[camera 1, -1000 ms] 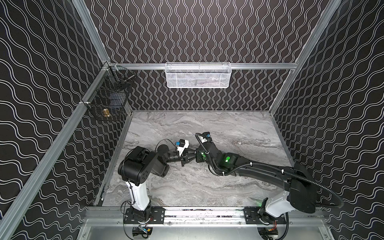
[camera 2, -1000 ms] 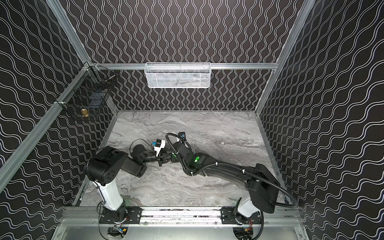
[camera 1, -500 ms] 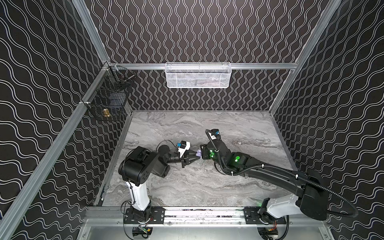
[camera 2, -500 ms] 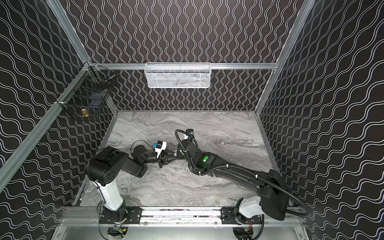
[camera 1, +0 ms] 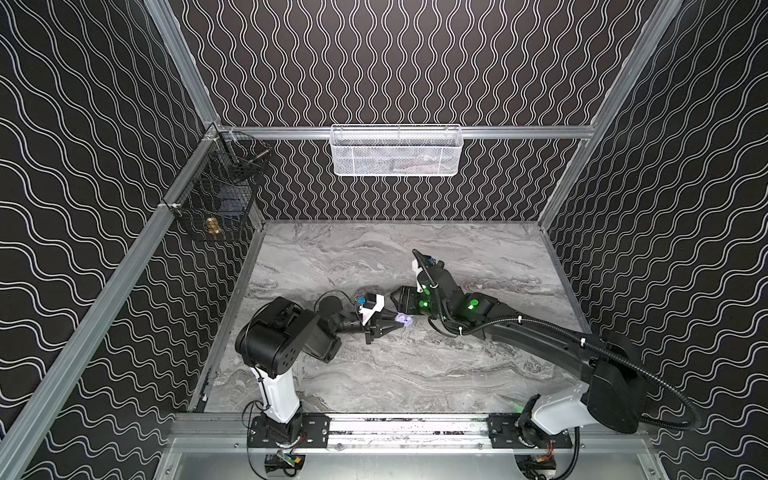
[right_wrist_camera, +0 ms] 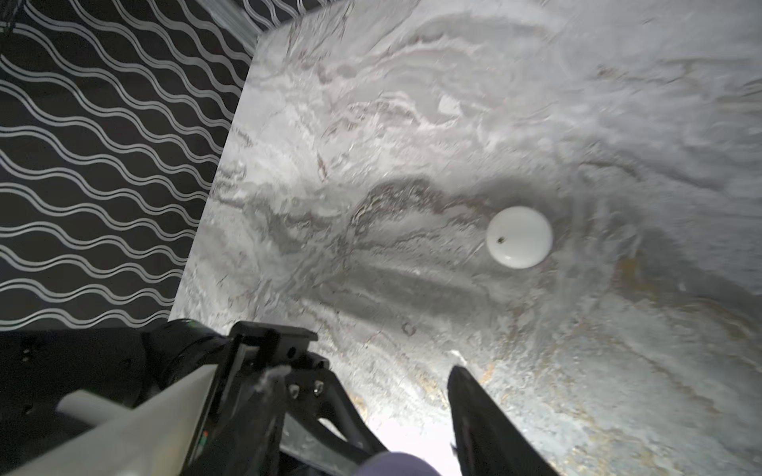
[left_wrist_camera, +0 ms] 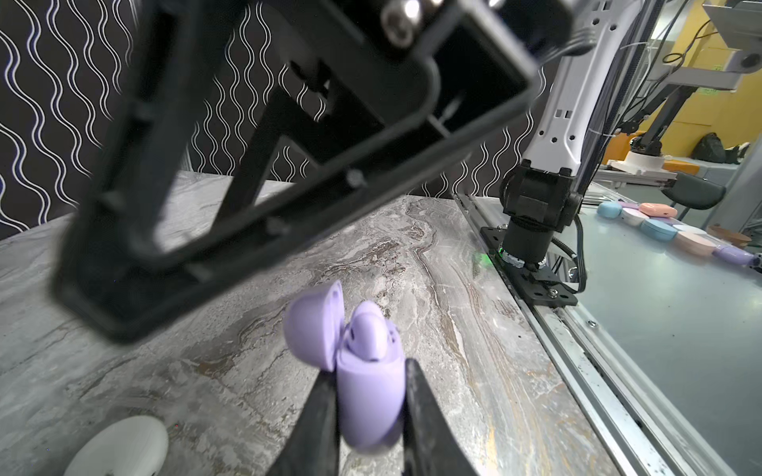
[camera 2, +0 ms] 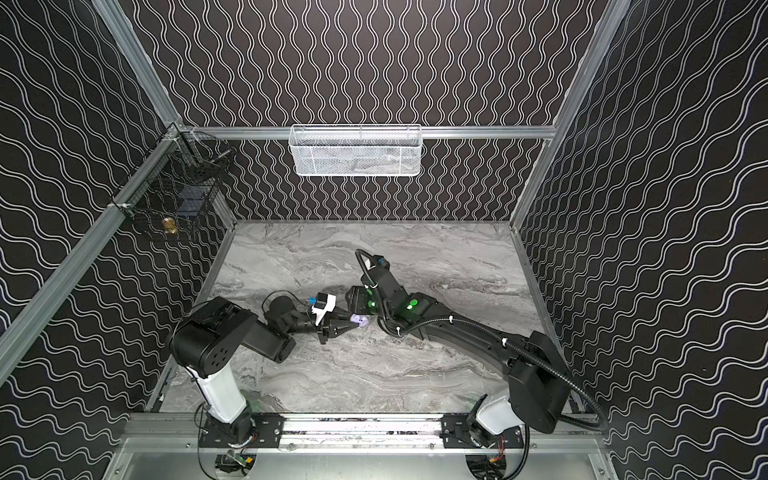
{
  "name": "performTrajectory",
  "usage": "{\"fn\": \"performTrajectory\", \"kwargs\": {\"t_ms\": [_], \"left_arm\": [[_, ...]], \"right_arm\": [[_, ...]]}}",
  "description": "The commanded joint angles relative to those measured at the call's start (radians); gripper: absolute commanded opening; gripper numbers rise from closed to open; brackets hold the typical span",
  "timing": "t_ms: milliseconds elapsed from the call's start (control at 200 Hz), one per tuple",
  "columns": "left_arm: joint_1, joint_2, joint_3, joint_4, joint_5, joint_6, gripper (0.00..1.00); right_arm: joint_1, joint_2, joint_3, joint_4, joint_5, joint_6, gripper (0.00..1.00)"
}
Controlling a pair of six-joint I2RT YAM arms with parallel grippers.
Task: Insert the wireless bluetooth earbuds into the charging case
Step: 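Press the lilac case lid shut with the right gripper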
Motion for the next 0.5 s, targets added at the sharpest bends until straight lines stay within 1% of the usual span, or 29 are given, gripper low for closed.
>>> {"fn": "performTrajectory", "kwargs": {"t_ms": [0,85,170,230,320,496], "left_arm": [[-0.004,-0.007,-0.005,0.026,-0.028,0.048,0.22],[-0.011,-0.013,-0.014,0.026,-0.045,0.067,0.22],[-0.011,-0.012,-0.013,0.026,-0.051,0.067,0.22],[-0.011,-0.013,-0.014,0.026,-0.05,0.067,0.22],[-0.011,-0.013,-0.014,0.026,-0.053,0.067,0.22],[-0.012,-0.013,-0.013,0.024,-0.063,0.064,0.23]], "right_arm": [[-0.005,0.002,0.003,-0.012,-0.069,0.007,0.65],[-0.009,-0.001,-0.014,0.015,-0.112,0.007,0.66],[-0.009,0.007,-0.011,-0.002,-0.137,0.01,0.66],[-0.008,0.005,-0.016,-0.012,-0.146,0.011,0.67],[-0.009,-0.009,-0.05,0.029,-0.159,0.024,0.67],[-0.009,-0.028,-0.077,0.048,-0.185,0.037,0.67]]}}
